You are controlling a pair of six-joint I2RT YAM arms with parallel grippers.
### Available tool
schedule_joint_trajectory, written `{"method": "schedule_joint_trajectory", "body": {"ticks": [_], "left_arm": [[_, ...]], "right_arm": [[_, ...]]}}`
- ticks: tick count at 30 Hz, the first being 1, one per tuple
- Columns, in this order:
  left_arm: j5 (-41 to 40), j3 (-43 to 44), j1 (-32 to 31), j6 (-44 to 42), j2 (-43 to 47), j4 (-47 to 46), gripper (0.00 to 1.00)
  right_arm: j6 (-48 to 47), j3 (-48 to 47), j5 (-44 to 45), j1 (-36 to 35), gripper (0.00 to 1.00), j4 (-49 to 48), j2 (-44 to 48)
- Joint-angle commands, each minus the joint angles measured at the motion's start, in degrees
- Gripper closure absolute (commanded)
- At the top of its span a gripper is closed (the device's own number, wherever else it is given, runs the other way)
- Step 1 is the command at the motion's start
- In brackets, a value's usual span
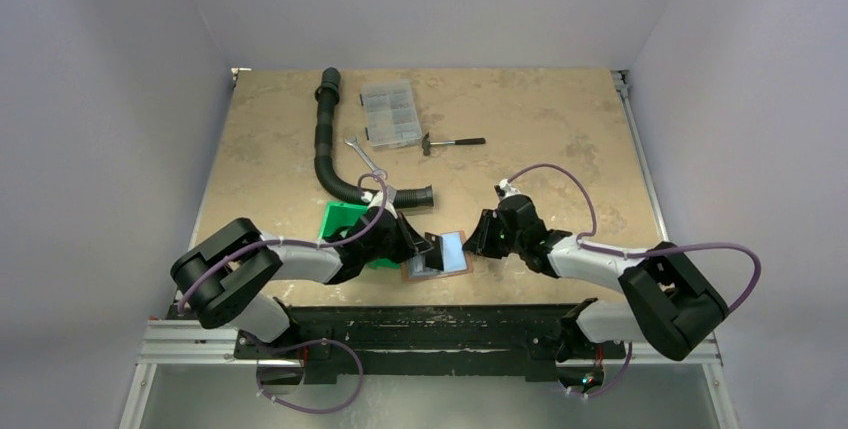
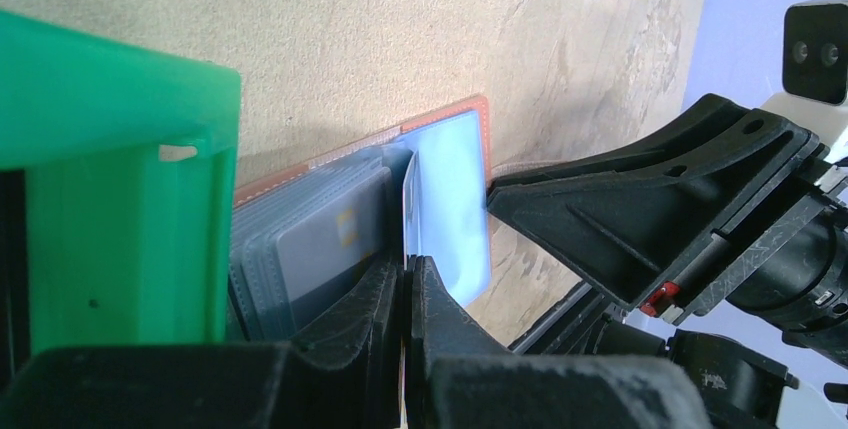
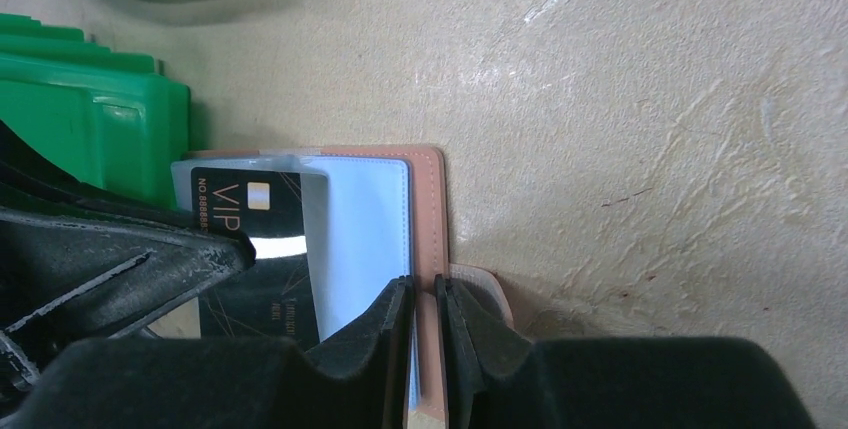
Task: Put the credit cards into the card holder
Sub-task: Insert the credit card into the card holder.
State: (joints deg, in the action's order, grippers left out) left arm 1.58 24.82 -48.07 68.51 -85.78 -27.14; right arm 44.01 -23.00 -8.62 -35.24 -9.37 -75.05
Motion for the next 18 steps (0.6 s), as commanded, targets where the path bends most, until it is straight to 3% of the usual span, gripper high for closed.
{"method": "schedule_joint_trajectory", "body": {"ticks": [1,18], "left_arm": [[-1.34,-0.87,-0.97,1.24,-1.46,-3.68,1.0],[0.67,-2.53,-2.51,6.39,-5.43,-8.84,1.0]], "right_arm": [[0.64,1.69,-2.54,-0.79,0.77,2.83,0.64],[2.79,3.4,-3.03,-1.22,0.77,0.8,1.88]]}}
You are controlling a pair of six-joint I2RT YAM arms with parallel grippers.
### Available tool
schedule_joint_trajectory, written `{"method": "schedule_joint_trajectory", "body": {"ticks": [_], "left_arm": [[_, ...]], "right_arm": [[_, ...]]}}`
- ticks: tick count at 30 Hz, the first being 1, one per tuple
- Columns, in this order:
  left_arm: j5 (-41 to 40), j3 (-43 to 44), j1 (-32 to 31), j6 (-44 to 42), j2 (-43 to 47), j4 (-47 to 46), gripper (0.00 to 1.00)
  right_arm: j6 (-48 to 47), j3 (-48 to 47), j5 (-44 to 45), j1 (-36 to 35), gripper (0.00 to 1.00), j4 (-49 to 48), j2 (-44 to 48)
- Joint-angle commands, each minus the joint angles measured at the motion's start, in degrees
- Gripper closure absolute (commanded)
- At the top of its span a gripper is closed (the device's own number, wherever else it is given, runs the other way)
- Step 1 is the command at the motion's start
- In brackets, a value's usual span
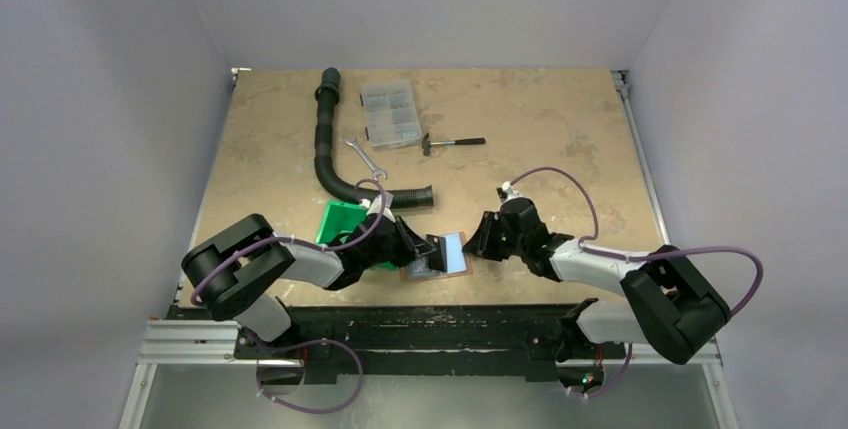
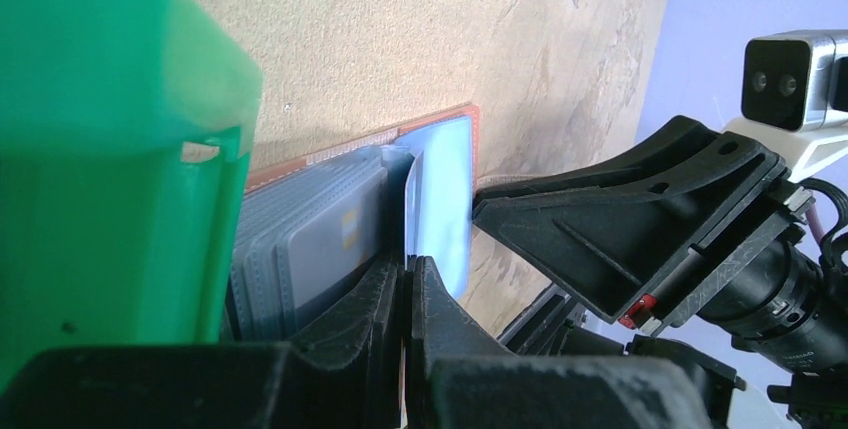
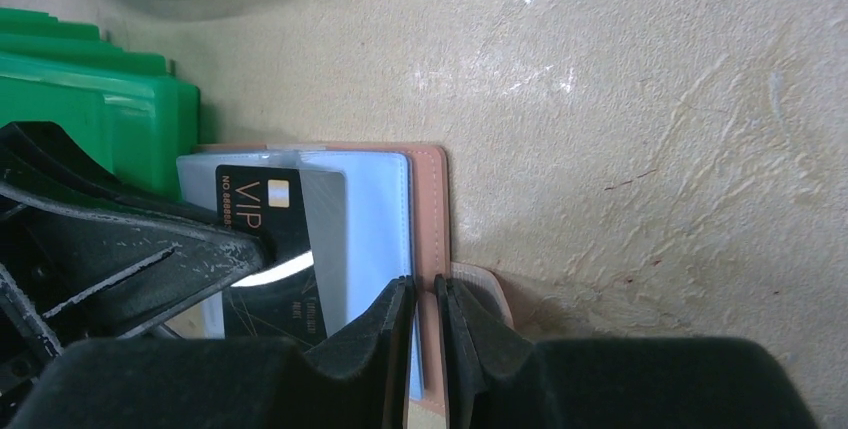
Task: Put the credit cards into the card holder
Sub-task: Insert the credit card into the card holder.
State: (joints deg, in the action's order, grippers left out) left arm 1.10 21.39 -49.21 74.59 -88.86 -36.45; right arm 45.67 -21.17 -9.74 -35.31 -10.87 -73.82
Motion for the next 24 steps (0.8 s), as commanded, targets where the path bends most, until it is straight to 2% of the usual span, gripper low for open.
{"method": "schedule_joint_trajectory", "body": {"ticks": [1,6,11,14,17,24], "left_arm": [[0.87,1.64,-1.74,-0.42,-2.25,2.07,0.99],[-0.91,5.16,-2.83,-3.7,-0.75,10.81,0.84],[-3.49,10.91,-4.01,-8.17,-0.87,22.28,0.59],[-4.34,12.88,-4.42,-10.14,-0.6,26.52,0.52],[-5.46,15.61,-4.92,-12.18,-0.35,31.39,0.41],[-8.77,21.23,-5.91,-15.46,-0.19,41.55,0.29]], "right_arm": [[1.17,1.57,-1.75,-1.11,0.76,2.42,0.83],[1.04,1.66,-1.29,-1.12,0.77,2.78,1.27],[0.83,1.57,-1.42,-1.15,0.77,2.57,0.8],[0.74,1.63,-1.51,-1.16,0.77,2.53,0.85],[0.74,1.74,-1.51,-1.15,0.77,2.52,1.04],[0.52,1.66,-1.61,-1.1,0.77,2.35,0.98]]}}
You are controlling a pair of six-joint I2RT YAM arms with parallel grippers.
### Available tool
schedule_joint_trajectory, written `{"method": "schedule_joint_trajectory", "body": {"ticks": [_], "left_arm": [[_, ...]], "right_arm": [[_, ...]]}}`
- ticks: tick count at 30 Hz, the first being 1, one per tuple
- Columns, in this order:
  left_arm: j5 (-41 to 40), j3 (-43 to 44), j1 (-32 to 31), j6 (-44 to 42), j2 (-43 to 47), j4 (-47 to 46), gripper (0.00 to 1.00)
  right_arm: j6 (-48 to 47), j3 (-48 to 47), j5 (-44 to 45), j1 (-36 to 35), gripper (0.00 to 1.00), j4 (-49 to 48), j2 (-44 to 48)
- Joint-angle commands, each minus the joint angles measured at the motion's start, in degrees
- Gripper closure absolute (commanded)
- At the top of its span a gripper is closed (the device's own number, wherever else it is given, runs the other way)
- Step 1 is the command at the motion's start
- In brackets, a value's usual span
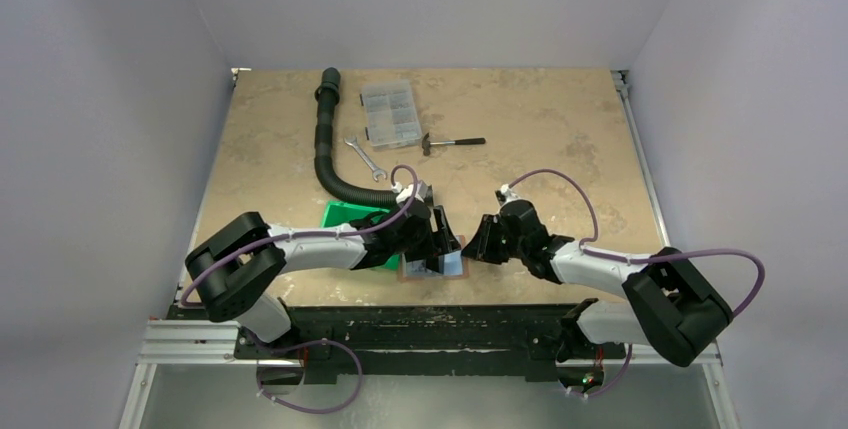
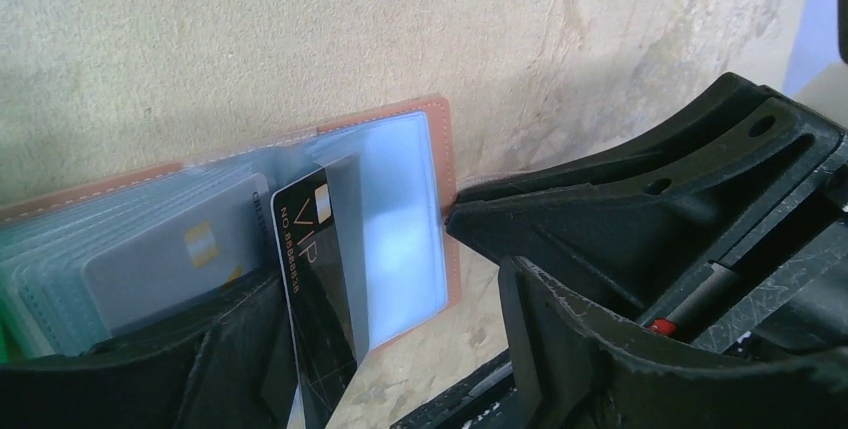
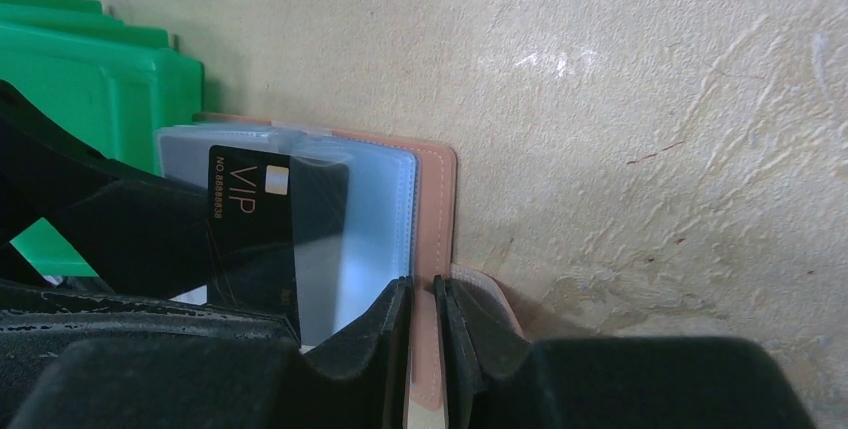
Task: Put the credit cards into the card holder
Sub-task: Insert the credit card into the card holder.
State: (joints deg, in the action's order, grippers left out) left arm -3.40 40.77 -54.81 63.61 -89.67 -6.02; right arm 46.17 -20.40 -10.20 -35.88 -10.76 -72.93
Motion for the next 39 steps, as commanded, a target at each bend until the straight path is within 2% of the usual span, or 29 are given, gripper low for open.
{"method": "schedule_joint_trajectory", "body": {"ticks": [1,11,19,22,25,28,33,39], "left_arm": [[-4.27,1.82,-0.37,-4.59,0.9,10.98,0.27],[-3.65,1.78,-0.42,-6.48,1.94,10.02,0.2],[1.45,-2.16,-0.41,-5.52,-1.1,-3.19,0.28],[3.11,-1.74,-0.48,-5.22,-2.8,-5.8,0.27],[2.51,-1.24,-0.48,-6.23,-2.04,-4.57,0.23],[1.8,-2.89,-0.48,-6.04,0.0,-4.96,0.21],[1.32,-5.57,-0.5,-5.21,2.27,-6.61,0.21],[0.98,-7.97,-0.48,-5.27,5.43,-8.32,0.15]], "right_arm": [[-0.01,0.83,-1.22,-0.51,0.77,2.2,0.07],[-0.49,0.89,-2.14,-0.58,0.77,1.14,-0.46],[-2.28,-0.45,-1.09,-0.66,0.75,4.88,4.0],[-1.93,-1.05,0.89,-0.68,0.74,7.51,6.83],[-2.18,-1.54,1.18,-0.68,0.73,8.85,8.39],[-3.61,-1.66,-2.75,-0.68,0.66,6.26,8.21],[-1.06,-0.45,-9.95,-0.63,0.66,-2.38,4.03],[1.07,0.3,-9.17,-0.27,0.68,-3.08,5.39]]}}
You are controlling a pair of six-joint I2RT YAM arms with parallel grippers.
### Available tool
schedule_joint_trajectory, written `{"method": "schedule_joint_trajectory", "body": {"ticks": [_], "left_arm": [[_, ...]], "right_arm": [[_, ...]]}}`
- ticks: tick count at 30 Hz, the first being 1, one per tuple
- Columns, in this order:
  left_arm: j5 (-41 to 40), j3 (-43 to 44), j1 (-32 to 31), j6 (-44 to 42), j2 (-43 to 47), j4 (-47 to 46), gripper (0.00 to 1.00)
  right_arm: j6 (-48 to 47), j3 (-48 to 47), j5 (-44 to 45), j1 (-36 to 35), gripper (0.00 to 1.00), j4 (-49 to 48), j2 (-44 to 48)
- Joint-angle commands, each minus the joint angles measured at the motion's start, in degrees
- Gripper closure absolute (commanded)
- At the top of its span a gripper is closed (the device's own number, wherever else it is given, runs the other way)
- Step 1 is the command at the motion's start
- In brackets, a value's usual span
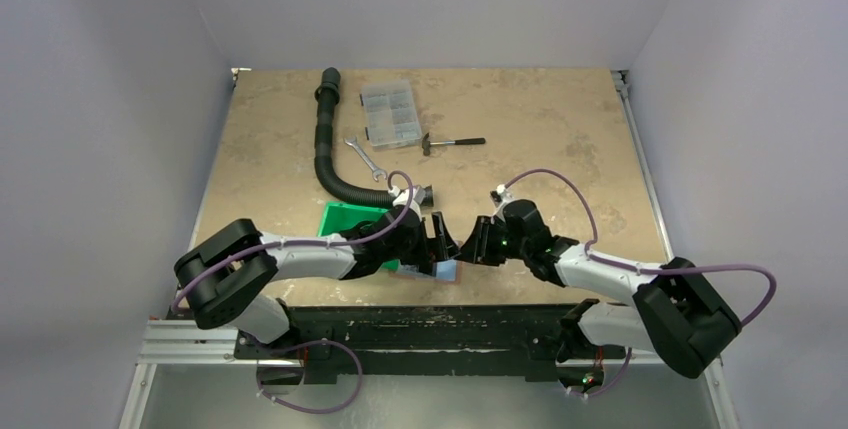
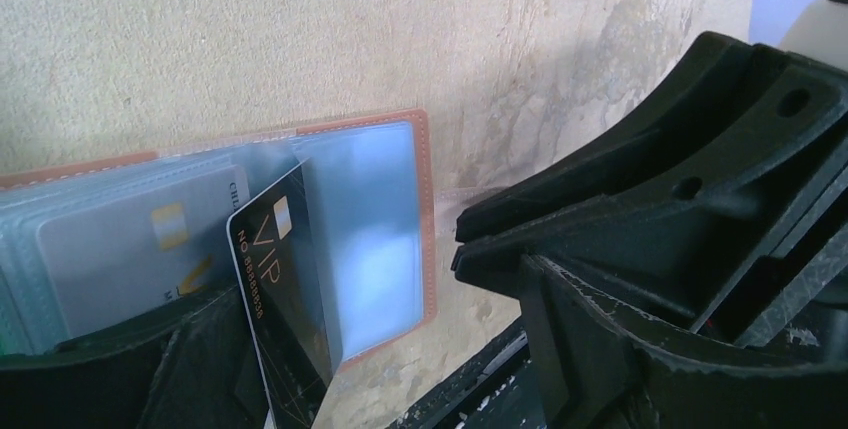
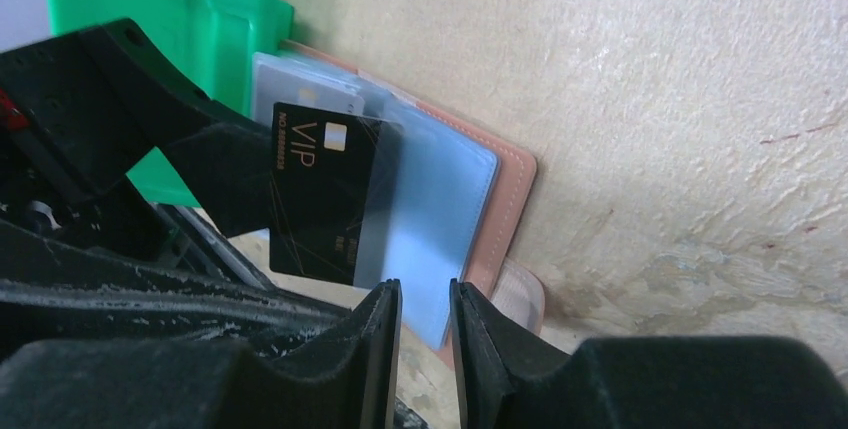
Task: Put the credit cards into the card holder
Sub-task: Insert the credit card into the card holder.
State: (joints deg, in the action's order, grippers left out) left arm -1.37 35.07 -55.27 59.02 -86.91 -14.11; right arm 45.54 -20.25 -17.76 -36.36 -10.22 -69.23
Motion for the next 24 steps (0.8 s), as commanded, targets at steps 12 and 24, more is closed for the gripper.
{"method": "schedule_joint_trajectory", "body": {"ticks": [12,24], "left_arm": [[0.32,-4.34,0.07,-0.22,2.84,-4.97,0.1],[1.1,-4.45,0.07,-1.19,0.87,-6.66,0.11]], "right_arm": [[3.49,1.9,-3.14,4.25,0.66,-2.92,4.26],[2.09,-1.77,-11.31,12.79,0.62,-4.37,-1.0]]}}
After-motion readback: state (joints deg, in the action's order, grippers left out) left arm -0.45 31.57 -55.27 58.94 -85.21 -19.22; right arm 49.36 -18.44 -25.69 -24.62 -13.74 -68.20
